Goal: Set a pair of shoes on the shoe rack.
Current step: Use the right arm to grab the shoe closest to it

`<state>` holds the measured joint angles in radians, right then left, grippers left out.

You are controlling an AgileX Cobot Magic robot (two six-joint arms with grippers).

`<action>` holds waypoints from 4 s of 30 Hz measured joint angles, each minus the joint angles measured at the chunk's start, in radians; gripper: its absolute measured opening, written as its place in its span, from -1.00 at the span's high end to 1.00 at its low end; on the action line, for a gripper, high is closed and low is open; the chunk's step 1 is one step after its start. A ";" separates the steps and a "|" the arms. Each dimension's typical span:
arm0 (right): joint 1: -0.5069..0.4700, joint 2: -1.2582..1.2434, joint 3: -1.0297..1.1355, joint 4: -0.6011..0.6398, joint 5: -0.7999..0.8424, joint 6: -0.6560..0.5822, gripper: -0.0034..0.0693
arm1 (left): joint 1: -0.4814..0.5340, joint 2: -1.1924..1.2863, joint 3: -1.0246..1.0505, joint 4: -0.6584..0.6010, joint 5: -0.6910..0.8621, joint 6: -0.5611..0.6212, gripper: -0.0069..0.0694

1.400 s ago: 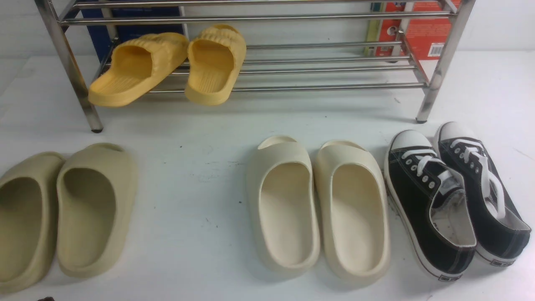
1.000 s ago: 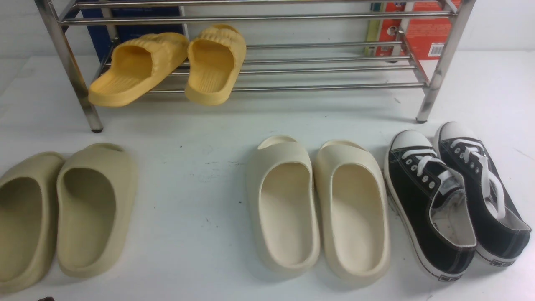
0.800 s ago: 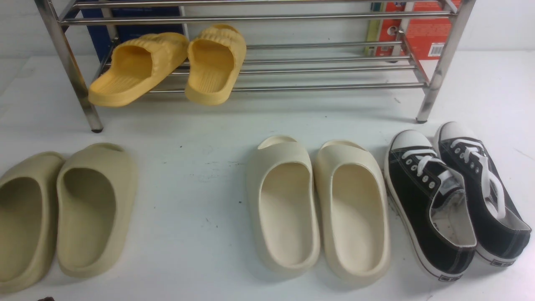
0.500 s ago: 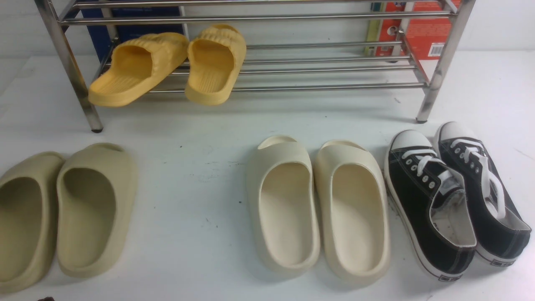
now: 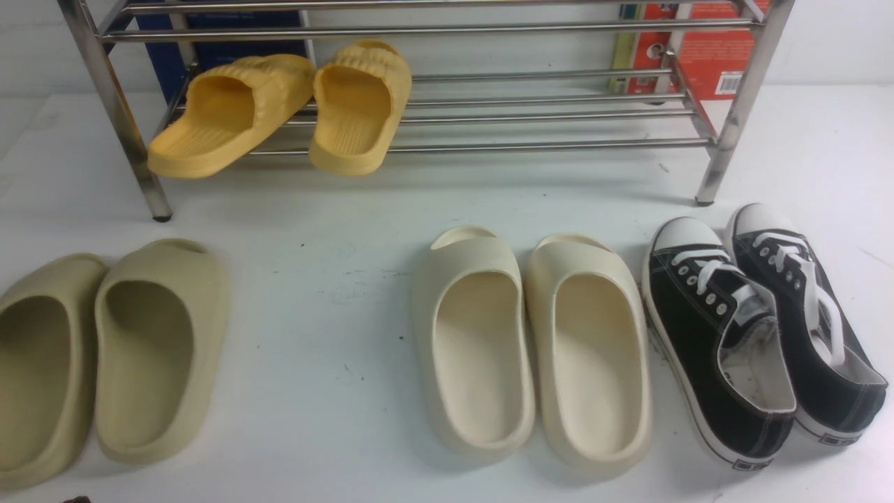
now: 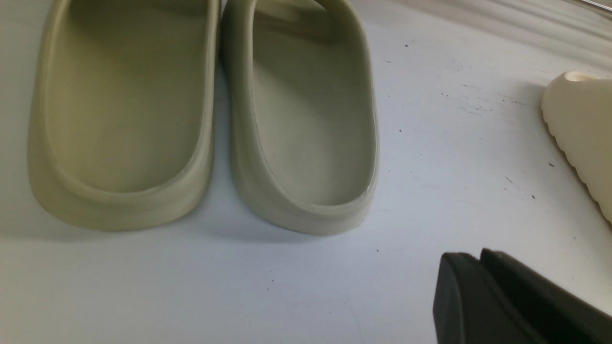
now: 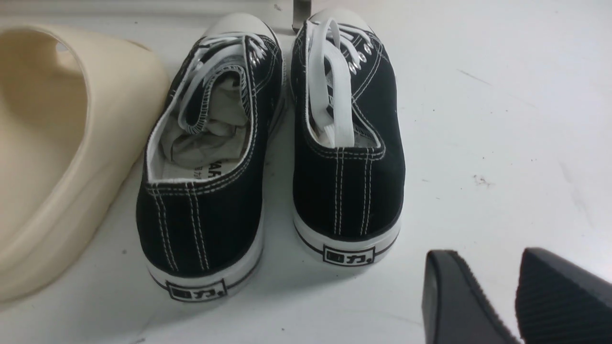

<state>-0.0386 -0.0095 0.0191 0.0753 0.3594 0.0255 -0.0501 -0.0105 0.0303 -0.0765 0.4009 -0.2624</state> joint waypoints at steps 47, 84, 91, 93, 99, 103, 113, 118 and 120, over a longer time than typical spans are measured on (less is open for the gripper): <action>0.375 1.277 -0.872 0.004 0.529 0.103 0.28 | 0.000 0.000 0.000 0.000 0.001 0.000 0.69; 0.423 1.611 -0.941 -0.119 0.389 0.310 -0.51 | 0.000 0.000 0.000 0.000 0.001 0.000 0.69; 0.424 1.479 -0.955 -0.137 0.415 0.310 -0.76 | 0.000 0.000 0.000 0.000 0.001 0.000 0.69; 0.424 1.430 -0.948 -0.140 0.435 0.310 -0.82 | 0.000 0.000 0.000 0.000 0.001 0.000 0.69; 0.424 1.434 -0.890 -0.139 0.429 0.322 -0.68 | 0.000 0.000 0.000 0.000 0.001 0.000 0.69; 0.424 1.450 -0.883 -0.136 0.390 0.325 -0.65 | 0.000 0.000 0.000 0.000 0.001 0.000 0.69; 0.424 1.469 -0.942 0.015 0.388 0.217 -0.59 | 0.000 0.000 0.000 0.000 0.001 0.000 0.69; 0.424 1.540 -0.941 0.029 0.383 0.184 -0.44 | 0.000 0.000 0.000 0.000 0.001 0.000 0.69; 0.424 1.585 -0.941 0.028 0.375 0.172 -0.24 | 0.000 0.000 0.000 0.000 0.001 0.000 0.69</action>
<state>0.3854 1.5755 -0.9221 0.1030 0.7345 0.1977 -0.0501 -0.0105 0.0303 -0.0765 0.4018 -0.2624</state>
